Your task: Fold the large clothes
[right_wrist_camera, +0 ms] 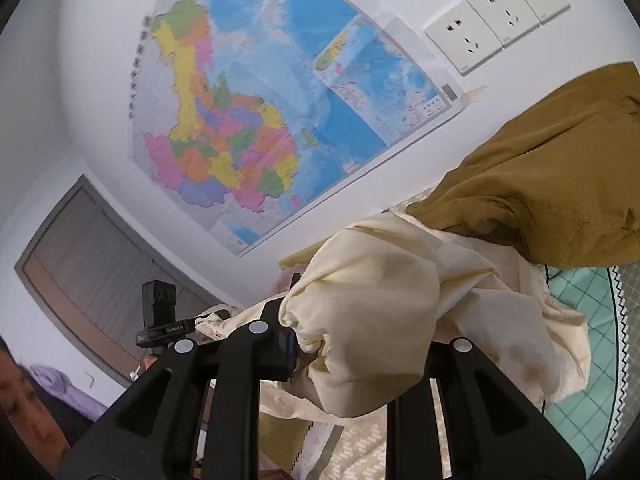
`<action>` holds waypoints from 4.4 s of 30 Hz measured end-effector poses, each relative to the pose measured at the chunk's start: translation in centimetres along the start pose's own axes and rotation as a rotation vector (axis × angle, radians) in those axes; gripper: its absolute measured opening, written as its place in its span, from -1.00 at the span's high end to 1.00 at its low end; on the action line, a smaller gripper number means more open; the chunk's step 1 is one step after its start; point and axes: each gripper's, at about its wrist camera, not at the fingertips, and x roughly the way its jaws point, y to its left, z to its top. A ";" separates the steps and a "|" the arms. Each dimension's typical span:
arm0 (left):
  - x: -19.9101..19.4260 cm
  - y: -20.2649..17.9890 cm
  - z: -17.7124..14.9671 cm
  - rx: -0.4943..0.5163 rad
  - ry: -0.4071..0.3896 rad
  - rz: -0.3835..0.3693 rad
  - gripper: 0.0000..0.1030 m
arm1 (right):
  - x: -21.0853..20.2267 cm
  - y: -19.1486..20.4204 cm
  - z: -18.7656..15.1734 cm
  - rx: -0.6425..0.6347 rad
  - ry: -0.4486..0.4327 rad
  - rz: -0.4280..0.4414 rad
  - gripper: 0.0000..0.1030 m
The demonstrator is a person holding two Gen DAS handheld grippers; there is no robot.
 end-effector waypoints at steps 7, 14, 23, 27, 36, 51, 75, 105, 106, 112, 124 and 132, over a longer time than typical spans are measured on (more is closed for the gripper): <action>2.1 0.7 2.7 -0.012 0.028 0.025 0.47 | 2.2 -1.6 2.2 0.014 0.014 -0.042 0.62; 4.5 2.3 5.2 -0.056 0.057 0.043 0.47 | 4.8 -3.0 4.3 0.029 0.034 -0.073 0.60; 7.9 4.0 7.7 -0.088 0.094 0.068 0.47 | 7.1 -4.9 6.1 0.066 0.049 -0.110 0.60; 9.3 4.7 8.3 -0.103 0.109 0.073 0.47 | 8.0 -5.7 6.7 0.077 0.058 -0.131 0.60; 11.3 5.6 9.4 -0.116 0.127 0.107 0.47 | 9.9 -7.0 7.7 0.099 0.078 -0.163 0.59; 13.6 6.6 10.5 -0.127 0.152 0.124 0.47 | 11.7 -9.0 8.6 0.135 0.099 -0.199 0.59; 16.5 8.0 11.3 -0.170 0.198 0.153 0.47 | 13.9 -11.4 9.2 0.176 0.131 -0.252 0.48; 19.1 11.3 11.3 -0.331 0.228 0.106 0.43 | 8.5 -2.9 7.1 -0.032 0.002 -0.187 -0.20; 19.1 11.5 11.3 -0.343 0.226 0.099 0.43 | 8.3 -2.1 6.8 -0.076 -0.007 -0.212 -0.20; 18.5 11.2 11.3 -0.345 0.201 0.062 0.35 | 9.9 -0.1 4.2 -0.291 0.031 -0.306 -0.20; 9.2 10.6 9.3 -0.306 -0.092 -0.226 -0.59 | 17.1 -9.5 5.0 -0.296 0.144 -0.632 0.19; 5.6 10.5 1.7 -0.107 -0.109 0.051 -0.69 | 5.8 -6.2 3.6 -0.273 -0.027 -0.449 -0.59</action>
